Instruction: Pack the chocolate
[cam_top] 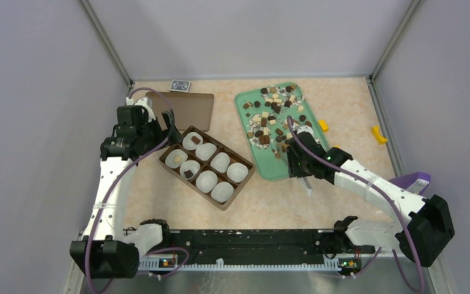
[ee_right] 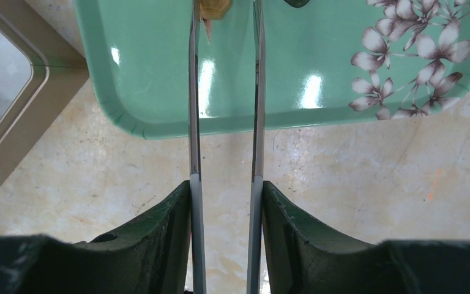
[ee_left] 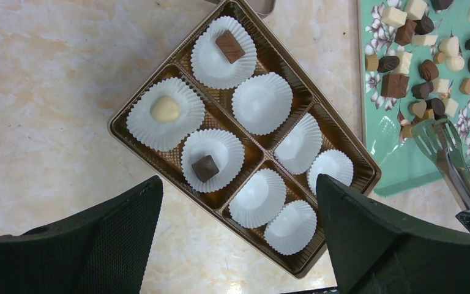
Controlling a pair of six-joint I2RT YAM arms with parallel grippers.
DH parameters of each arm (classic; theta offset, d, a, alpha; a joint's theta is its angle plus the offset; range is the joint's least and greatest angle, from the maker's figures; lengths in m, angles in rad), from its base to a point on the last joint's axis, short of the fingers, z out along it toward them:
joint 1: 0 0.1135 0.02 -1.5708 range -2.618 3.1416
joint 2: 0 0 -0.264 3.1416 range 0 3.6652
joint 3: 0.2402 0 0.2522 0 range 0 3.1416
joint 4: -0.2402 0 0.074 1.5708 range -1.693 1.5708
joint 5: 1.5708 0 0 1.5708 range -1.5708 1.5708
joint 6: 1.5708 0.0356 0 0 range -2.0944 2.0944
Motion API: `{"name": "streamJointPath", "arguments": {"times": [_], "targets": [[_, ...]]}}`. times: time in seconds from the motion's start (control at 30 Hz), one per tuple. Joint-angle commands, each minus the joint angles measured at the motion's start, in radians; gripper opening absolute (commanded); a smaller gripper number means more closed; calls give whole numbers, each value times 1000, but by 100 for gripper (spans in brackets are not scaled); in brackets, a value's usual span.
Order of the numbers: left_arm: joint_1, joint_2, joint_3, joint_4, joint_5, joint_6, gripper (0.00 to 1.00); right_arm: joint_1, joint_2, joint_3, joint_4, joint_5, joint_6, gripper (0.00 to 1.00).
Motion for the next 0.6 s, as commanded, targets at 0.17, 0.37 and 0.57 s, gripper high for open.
{"name": "streamJointPath", "arguments": {"times": [0.17, 0.37, 0.57], "targets": [[-9, -6, -1, 40, -11, 5, 99, -9, -41, 35, 47, -17, -1, 42], [-12, -5, 1, 41, -12, 0, 99, -10, -72, 60, 50, -21, -2, 43], [-15, -7, 4, 40, -11, 0, 99, -8, -68, 74, 48, -24, -17, 43]]}}
